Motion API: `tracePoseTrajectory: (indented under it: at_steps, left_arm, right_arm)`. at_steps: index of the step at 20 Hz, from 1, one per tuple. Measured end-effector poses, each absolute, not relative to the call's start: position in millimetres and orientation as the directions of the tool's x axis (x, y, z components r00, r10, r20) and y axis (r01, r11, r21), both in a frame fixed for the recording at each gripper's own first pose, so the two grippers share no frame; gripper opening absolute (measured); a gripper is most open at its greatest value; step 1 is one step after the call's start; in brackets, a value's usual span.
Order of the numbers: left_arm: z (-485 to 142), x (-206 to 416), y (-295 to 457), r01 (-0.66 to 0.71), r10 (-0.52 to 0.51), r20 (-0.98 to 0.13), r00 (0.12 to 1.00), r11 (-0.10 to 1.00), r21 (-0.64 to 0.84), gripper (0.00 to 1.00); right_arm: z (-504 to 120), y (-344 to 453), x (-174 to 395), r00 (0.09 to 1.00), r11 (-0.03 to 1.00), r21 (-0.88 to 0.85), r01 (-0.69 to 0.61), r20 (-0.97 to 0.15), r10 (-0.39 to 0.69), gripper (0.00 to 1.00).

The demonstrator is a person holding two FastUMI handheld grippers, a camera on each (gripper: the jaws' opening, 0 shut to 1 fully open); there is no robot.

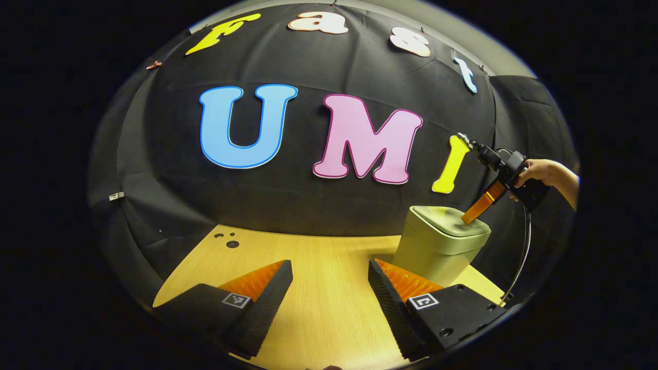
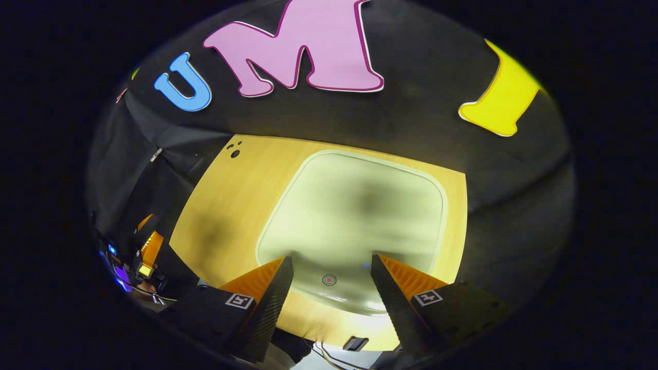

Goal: Press the lid of the desktop garbage bin to open it, pick up the crumpled paper on the desktop and throw it into the bin, then pick up the pop can on the desktop and drop it into the bin, and finally close the garbage bin lid.

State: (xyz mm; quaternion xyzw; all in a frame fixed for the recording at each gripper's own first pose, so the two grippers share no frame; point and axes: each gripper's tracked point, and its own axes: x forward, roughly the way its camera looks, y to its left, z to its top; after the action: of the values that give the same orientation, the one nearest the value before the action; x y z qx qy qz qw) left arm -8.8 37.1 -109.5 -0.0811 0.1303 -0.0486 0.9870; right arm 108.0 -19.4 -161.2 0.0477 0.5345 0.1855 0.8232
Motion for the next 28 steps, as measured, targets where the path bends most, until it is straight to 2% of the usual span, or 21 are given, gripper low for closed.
tracePoseTrajectory:
  at_steps: [8,9,13,16,20,28]
  left_arm:
    - [-114.6,-6.6,36.6,0.066,-0.112,-0.262,0.959,0.982,-0.179,0.95]
    - [-115.6,-6.8,36.8,0.064,-0.11,-0.263,0.958,0.982,-0.177,0.96]
    - [-118.1,-4.7,37.9,0.061,-0.109,-0.267,0.958,0.981,-0.182,0.96]
    - [-117.1,-2.8,36.1,0.065,-0.115,-0.264,0.958,0.979,-0.191,0.96]
    - [-114.5,-0.6,33.8,0.073,-0.121,-0.256,0.959,0.979,-0.192,0.96]
    - [-110.7,3.1,23.0,0.099,-0.143,-0.253,0.957,0.979,-0.179,0.96]
  right_arm:
    - [-174.0,-16.0,102.4,0.283,0.92,0.162,-0.358,-0.92,0.272,0.96]
    - [-175.5,-16.1,101.5,0.276,0.92,0.152,-0.36,-0.925,0.261,0.98]
    - [-176.0,-15.5,102.2,0.282,0.919,0.144,-0.368,-0.924,0.258,0.99]
    - [-171.3,-16.9,104.7,0.33,0.914,0.161,-0.373,-0.897,0.293,0.99]
    - [-166.8,-16.4,106.7,0.446,0.924,0.178,-0.338,-0.834,0.324,0.98]
    - [-144.7,-13.0,102.3,0.689,0.954,0.185,-0.236,-0.661,0.298,0.98]
